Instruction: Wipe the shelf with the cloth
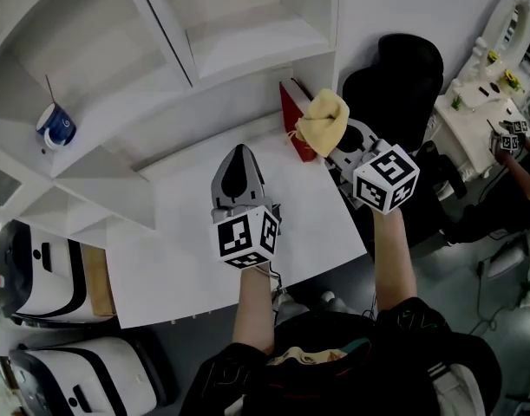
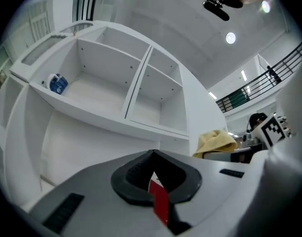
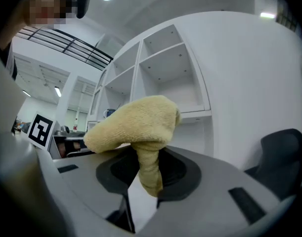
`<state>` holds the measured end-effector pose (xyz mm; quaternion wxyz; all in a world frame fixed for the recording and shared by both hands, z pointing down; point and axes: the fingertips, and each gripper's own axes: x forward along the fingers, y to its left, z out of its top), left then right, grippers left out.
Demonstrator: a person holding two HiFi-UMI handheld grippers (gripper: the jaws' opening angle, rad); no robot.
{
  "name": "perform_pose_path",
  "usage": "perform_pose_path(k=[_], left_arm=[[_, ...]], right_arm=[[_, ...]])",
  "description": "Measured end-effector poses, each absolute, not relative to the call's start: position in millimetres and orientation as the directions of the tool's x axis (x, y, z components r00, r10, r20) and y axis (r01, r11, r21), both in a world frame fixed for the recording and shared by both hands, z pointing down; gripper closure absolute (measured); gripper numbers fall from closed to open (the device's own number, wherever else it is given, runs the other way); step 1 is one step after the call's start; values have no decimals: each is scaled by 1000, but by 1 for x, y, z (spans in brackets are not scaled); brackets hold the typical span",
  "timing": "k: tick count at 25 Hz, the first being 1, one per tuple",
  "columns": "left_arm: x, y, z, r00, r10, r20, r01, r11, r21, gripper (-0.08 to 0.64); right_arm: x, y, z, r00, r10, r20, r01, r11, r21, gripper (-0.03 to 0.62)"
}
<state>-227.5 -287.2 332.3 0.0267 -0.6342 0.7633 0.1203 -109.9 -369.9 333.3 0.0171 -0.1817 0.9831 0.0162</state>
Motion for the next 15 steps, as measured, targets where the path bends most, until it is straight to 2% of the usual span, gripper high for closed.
perform_pose_path(k=[3, 8, 15], left_arm=[[-230, -280, 341, -246, -950, -192, -965, 223, 135, 563], [-209, -282, 359, -220, -966, -137, -974, 211, 78, 563], [-168, -286, 382, -167, -982, -94, -986, 168, -2, 563]], right_arm=[[-93, -367, 349, -905, -425, -24, -425, 905, -1, 486], [-71, -366, 369, -841, -540, 2, -540, 841, -21, 486], [-63, -353, 381, -818, -574, -29, -574, 819, -1, 486]])
